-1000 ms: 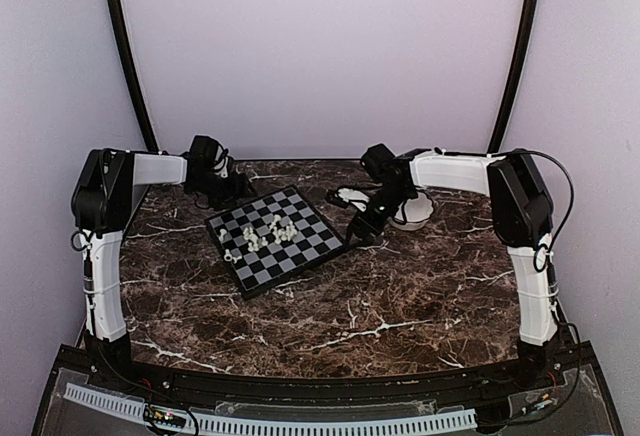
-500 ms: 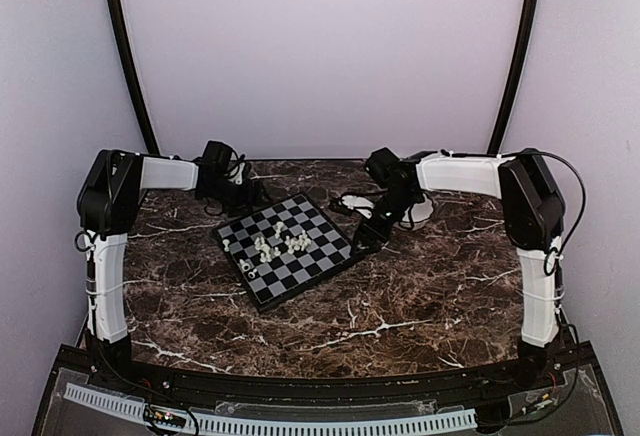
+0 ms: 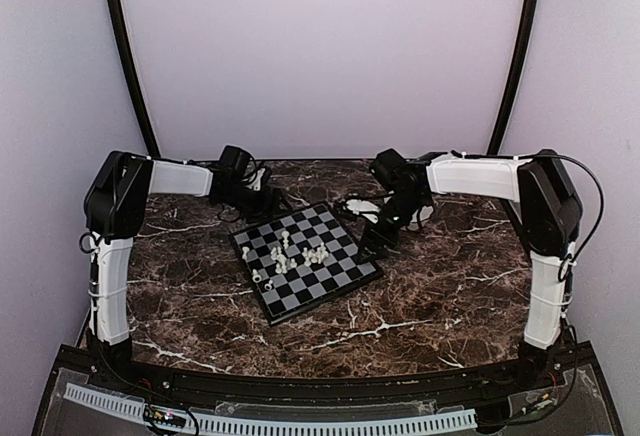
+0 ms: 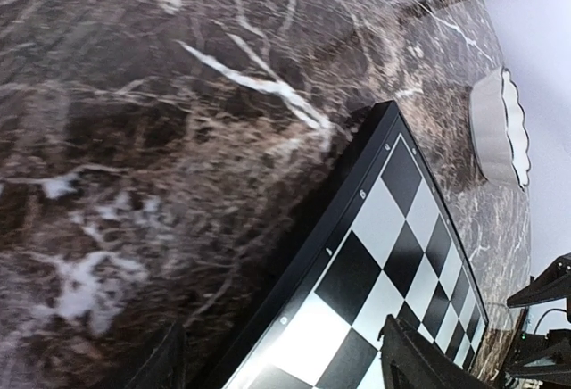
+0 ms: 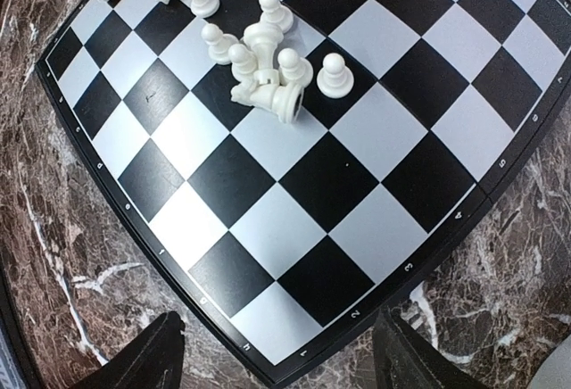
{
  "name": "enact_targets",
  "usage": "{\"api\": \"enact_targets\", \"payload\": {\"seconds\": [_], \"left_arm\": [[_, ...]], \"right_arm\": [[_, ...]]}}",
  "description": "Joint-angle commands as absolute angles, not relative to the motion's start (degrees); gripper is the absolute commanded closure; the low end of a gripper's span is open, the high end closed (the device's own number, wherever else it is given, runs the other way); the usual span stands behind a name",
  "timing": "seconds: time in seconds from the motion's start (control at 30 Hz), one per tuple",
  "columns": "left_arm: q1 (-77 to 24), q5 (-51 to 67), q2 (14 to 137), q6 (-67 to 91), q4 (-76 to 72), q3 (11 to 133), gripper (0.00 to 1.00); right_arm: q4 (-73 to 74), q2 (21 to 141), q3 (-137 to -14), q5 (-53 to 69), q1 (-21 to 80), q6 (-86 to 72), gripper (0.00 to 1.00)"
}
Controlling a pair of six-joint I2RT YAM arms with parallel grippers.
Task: Set up the chess pieces on the board
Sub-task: Position the chessboard at the center of the board.
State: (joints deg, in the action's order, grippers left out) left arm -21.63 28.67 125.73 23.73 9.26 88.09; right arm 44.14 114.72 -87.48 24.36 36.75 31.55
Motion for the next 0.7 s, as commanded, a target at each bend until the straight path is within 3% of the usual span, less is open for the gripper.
{"api": "enact_targets", "payload": {"seconds": [0.0, 0.67], "left_arm": [[-23.9, 31.7, 126.8, 24.6, 8.8, 86.8, 0.24], [-33.8, 32.7, 132.2, 27.9, 7.1, 94.3, 0.25]], "right_arm": [[45.4, 110.3, -85.2, 24.2, 36.9, 33.0, 0.26], [46.9, 102.5, -78.4, 22.9, 36.6, 33.4, 0.26]]}}
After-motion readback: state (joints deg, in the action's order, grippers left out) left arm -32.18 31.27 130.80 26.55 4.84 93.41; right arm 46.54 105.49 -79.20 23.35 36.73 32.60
